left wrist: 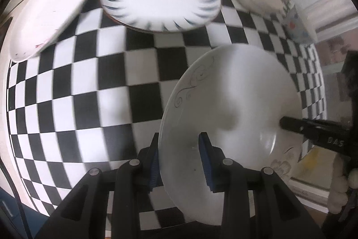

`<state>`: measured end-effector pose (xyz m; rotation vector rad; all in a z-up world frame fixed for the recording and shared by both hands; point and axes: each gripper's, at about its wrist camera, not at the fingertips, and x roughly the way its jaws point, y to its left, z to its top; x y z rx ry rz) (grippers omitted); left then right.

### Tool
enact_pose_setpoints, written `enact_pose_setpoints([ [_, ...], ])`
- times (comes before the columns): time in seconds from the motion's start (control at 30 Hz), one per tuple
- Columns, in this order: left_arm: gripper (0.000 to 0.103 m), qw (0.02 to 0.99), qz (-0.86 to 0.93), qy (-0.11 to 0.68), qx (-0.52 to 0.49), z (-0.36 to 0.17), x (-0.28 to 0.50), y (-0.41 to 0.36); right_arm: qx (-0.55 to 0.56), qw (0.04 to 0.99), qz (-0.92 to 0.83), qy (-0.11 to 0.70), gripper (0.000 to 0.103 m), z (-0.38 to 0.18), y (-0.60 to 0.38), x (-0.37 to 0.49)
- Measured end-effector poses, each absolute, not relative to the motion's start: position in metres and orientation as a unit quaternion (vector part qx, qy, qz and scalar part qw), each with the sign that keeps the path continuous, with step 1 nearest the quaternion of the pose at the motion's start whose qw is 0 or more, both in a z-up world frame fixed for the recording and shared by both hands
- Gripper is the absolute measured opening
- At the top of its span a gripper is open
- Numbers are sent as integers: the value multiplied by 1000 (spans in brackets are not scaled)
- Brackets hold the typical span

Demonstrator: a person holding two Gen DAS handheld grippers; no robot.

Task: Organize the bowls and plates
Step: 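Lift the plain white plate with both tools toward the pink-flowered plate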

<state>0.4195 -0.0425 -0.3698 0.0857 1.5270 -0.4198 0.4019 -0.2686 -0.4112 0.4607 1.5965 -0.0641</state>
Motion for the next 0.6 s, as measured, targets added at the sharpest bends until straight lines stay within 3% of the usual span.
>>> enact_pose_setpoints([
  [0.6, 31, 692, -147, 706, 33, -394, 412, -65, 186, 669, -13, 719, 30, -440, -308, 401],
])
